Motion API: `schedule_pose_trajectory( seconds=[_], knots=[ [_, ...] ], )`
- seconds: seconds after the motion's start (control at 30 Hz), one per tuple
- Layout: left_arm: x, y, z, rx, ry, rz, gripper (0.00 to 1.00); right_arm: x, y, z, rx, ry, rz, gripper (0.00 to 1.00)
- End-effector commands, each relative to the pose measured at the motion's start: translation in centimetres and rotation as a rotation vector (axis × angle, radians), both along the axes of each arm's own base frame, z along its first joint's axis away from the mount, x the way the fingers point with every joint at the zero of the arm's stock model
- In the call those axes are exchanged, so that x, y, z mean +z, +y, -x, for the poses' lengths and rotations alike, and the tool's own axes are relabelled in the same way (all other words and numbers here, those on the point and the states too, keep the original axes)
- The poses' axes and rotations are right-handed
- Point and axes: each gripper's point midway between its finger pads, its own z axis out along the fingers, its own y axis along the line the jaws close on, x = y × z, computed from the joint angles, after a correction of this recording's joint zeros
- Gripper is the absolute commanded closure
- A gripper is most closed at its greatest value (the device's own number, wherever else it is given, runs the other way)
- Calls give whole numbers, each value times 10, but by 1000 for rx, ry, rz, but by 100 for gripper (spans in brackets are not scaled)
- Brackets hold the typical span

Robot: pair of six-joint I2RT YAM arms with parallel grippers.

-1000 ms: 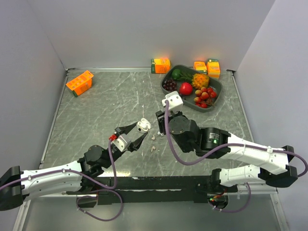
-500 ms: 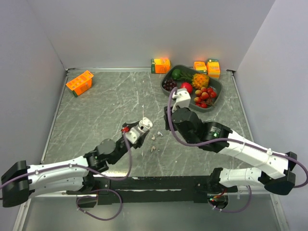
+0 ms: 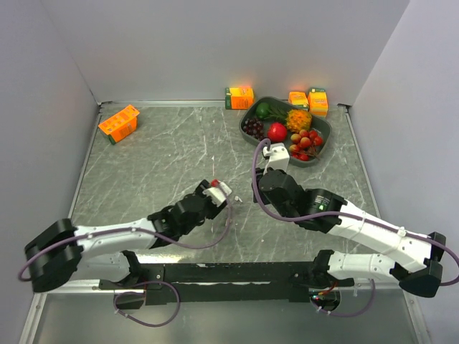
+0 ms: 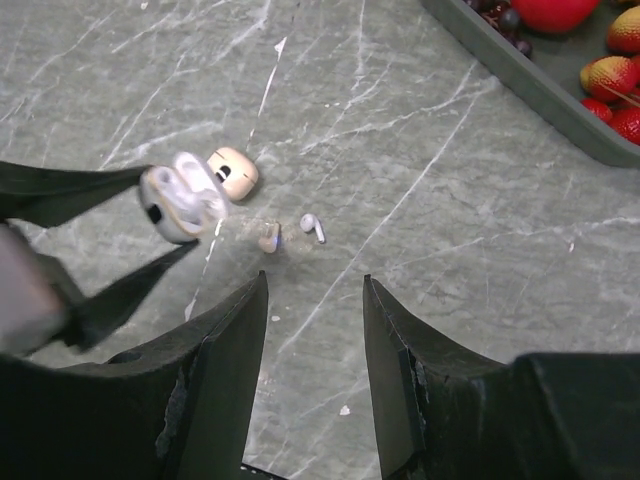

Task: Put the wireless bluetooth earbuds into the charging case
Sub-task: Adjust the charging case.

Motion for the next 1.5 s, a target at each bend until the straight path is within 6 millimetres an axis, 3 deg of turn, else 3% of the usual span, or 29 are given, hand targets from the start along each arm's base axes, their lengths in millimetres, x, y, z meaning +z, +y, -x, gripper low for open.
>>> schedule_pose_trajectory(
  seconds=[0.0,0.4,0.53,0.73,1.17,1.47],
  knots=[
    [-11,-17,-6,-14,67,-82,99,8,-9,-1,-38,-26,-40,49],
    [-42,-9,-27,43,71,-388,99,5,-32,2,-85,-38,-82,49],
    [-61,-3,-31,63,83,-537,99,6,-38,2,-101,-38,-81,49],
    [-67,-1,-36,89,45,-663,99,7,-45,3,-118,-43,-81,49],
    [-43,-18,-37,68,-90,-827,99,10,-49,3,-134,-56,-94,49],
    [-43,-13,-35,44,-169,-1027,99,10,-55,5,-141,-61,-109,49]
  ],
)
